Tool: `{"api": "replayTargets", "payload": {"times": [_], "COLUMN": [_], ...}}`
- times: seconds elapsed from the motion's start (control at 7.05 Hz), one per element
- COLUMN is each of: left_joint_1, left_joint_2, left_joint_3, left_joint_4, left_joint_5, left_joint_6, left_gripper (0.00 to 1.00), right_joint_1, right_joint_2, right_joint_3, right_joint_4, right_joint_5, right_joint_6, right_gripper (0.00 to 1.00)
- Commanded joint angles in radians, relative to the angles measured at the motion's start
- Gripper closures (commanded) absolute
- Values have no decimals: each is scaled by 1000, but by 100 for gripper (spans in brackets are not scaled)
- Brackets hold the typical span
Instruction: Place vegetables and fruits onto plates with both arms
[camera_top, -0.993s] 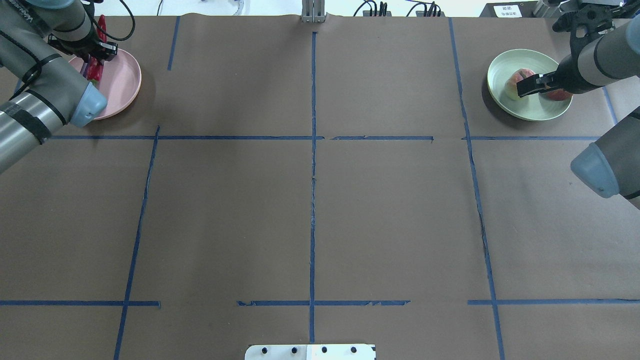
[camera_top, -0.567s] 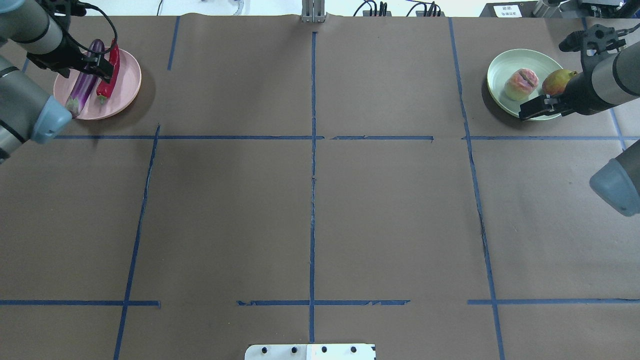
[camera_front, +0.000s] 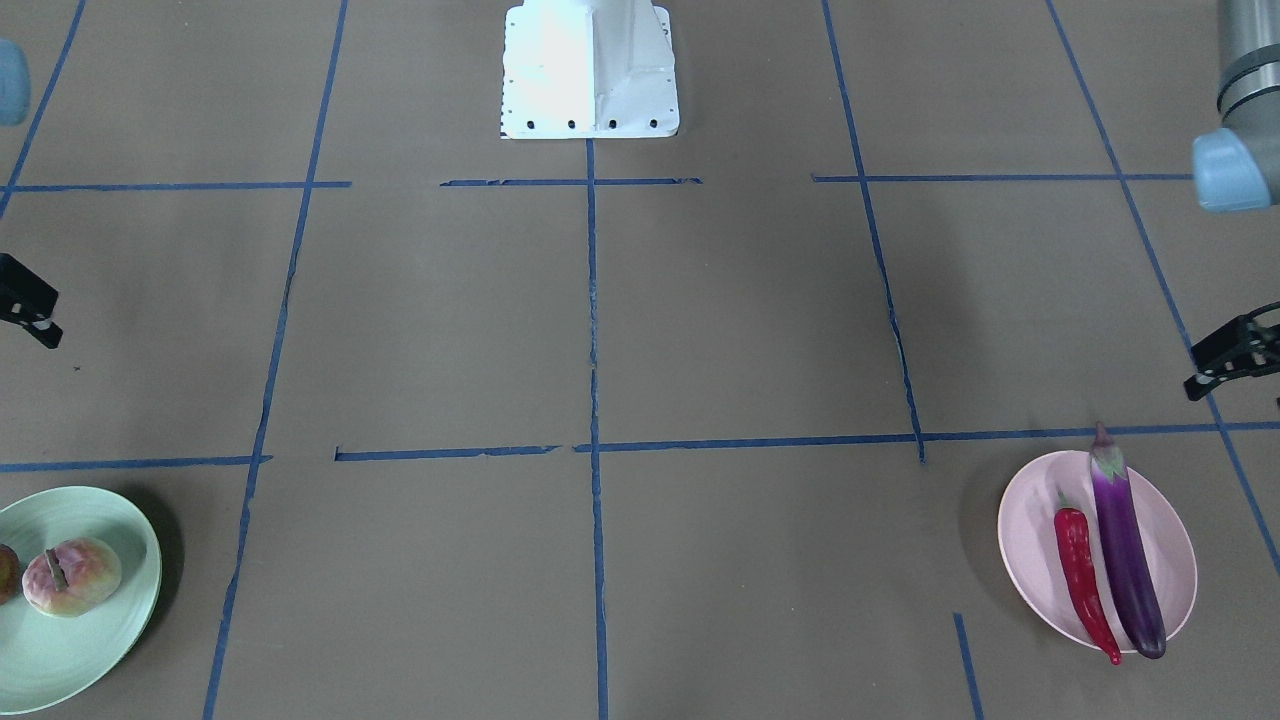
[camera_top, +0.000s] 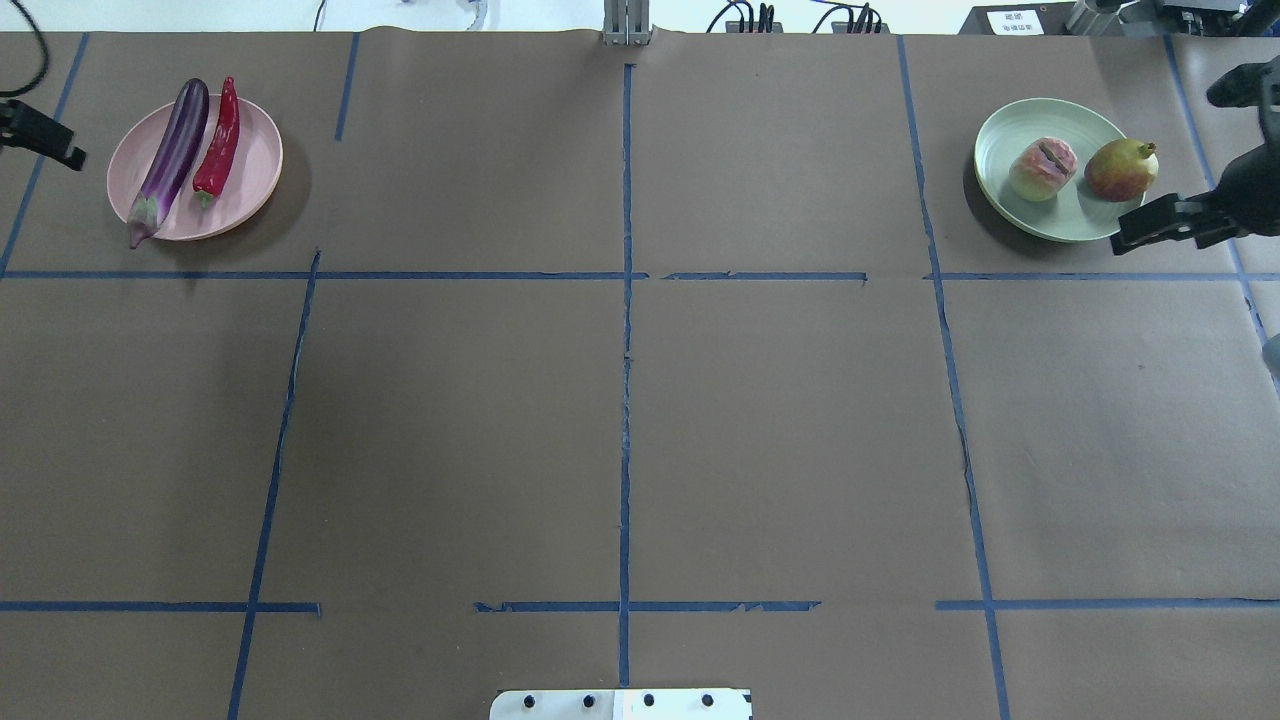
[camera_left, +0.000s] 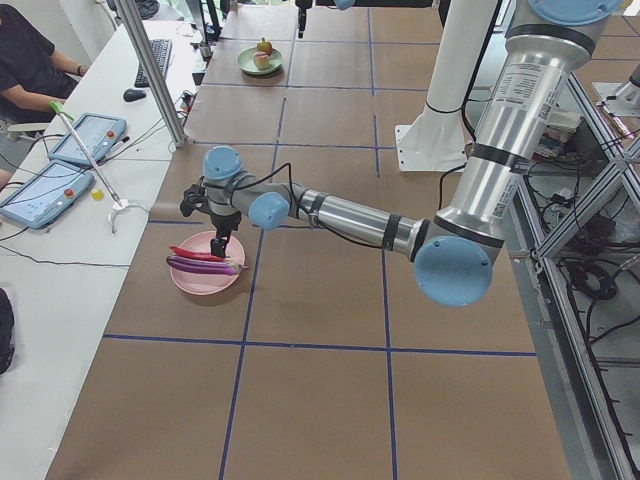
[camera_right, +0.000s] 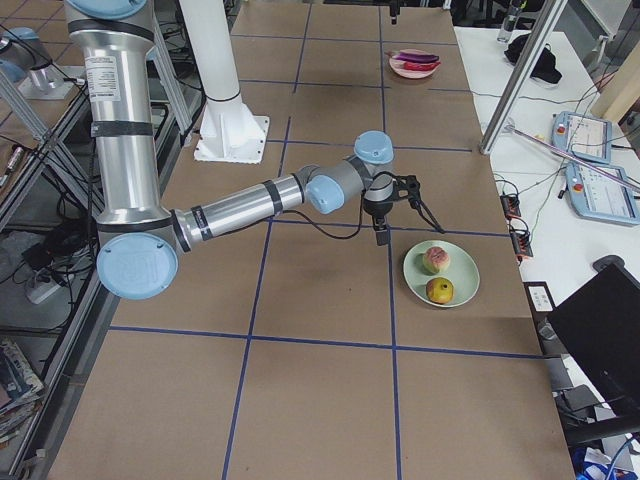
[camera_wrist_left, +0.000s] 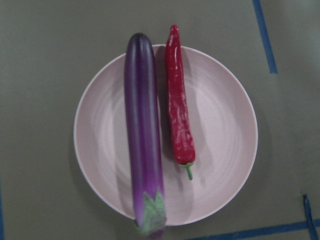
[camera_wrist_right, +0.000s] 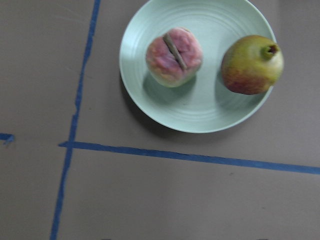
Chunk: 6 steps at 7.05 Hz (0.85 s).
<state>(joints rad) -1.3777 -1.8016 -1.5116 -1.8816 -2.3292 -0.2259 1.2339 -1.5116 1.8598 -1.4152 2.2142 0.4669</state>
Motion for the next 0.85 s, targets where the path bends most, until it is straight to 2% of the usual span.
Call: {"api": "replayTargets", "payload": {"times": [0.0, 0.14, 0.28, 0.43, 0.57, 0.71], "left_joint_1": [-136, -177, -229, -254, -254, -253], "left_joint_2": [82, 84, 108, 108, 113, 97], "left_joint_3": [-2, -2, 1, -21, -59, -74], "left_joint_4": [9, 75, 184, 287, 373, 447], "left_joint_5": [-48, -50, -89, -123, -114, -113], "left_joint_6": [216, 293, 419, 428, 425, 424], "left_gripper": [0, 1, 1, 0, 0, 0], "right_joint_1": [173, 227, 263, 286, 338, 338], "right_joint_2": [-34, -74, -141, -206, -243, -264], "right_joint_3": [33, 57, 82, 99, 96, 97], "right_joint_4": [-207, -275, -290, -283, -287, -280], "right_joint_5": [21, 21, 28, 60, 143, 189], "right_joint_6": [-310, -414, -492, -510, -524, -525], "right_gripper": [0, 0, 0, 0, 0, 0]}}
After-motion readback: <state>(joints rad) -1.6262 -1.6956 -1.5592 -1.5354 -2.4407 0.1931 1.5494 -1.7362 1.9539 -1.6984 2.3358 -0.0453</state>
